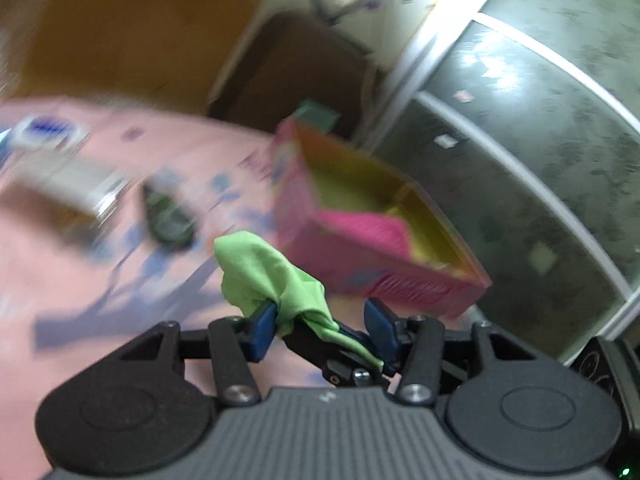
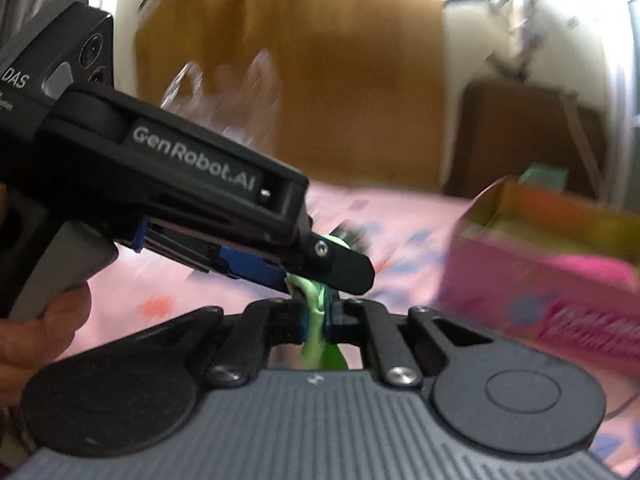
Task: Organize soft objects
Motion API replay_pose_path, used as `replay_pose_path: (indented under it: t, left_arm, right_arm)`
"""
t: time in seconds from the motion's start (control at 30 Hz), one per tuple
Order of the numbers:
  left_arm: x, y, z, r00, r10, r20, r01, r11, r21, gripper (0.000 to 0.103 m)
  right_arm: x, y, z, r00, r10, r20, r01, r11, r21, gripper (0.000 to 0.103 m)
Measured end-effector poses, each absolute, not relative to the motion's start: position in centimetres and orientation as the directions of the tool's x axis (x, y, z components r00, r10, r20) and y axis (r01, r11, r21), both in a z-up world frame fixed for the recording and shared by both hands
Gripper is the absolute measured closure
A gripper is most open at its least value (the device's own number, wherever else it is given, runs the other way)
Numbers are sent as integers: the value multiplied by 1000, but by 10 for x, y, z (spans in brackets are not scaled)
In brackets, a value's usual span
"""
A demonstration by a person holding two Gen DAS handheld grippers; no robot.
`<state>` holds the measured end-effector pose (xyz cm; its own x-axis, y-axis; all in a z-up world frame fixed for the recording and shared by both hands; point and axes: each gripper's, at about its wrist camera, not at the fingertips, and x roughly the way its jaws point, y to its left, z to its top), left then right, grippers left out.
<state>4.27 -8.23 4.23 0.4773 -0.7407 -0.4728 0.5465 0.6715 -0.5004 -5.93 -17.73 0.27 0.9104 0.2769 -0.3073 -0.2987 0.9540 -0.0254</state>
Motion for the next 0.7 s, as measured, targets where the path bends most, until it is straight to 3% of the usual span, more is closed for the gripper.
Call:
replay_pose_path:
  t: [0.2,0.3,0.33,0.4,0.43,0.47,0.5,0.6,0.7]
  left_arm:
    - [74,-160,81,436,-799,-414,676,594,-436,53]
    - [100,-194,82,424,-797,-431,679,594,-431,52]
    - [111,-206,80,426,-789,-444,680,602,-418,47]
    - [129,-227,74,448,-758,-475,672,635,-380,29]
    - [141,-238,70,485,-717,-501,652,678,-340,22]
    - [147,-245,67,513,-683,-520,635,709,-306,22]
    - [154,-249,65,543,-641,-542,614,744,-264,24]
    - [152,-231,68,553,-658,-511,606,738,-295,23]
    - [134,-205,77,589,-667,-456,621,735,-272,22]
  right_arm:
    - [-55,-229,35,979,128,-156,-131,991,-7,92]
    - [-40,-257,43,989,52,-141,-51,999,16,92]
    - [-31,-267,43,988,34,-150,-30,999,29,91]
    - [-14,-284,42,985,2,-173,7,999,49,83]
    - [-2,-289,42,982,-13,-188,25,998,58,73]
    - [11,-293,42,978,-29,-205,41,997,59,37]
    - [25,-294,41,972,-33,-234,46,998,49,27]
    - [52,-293,32,952,-95,-292,95,995,-15,28]
    - [29,-293,29,968,-73,-240,81,996,22,28]
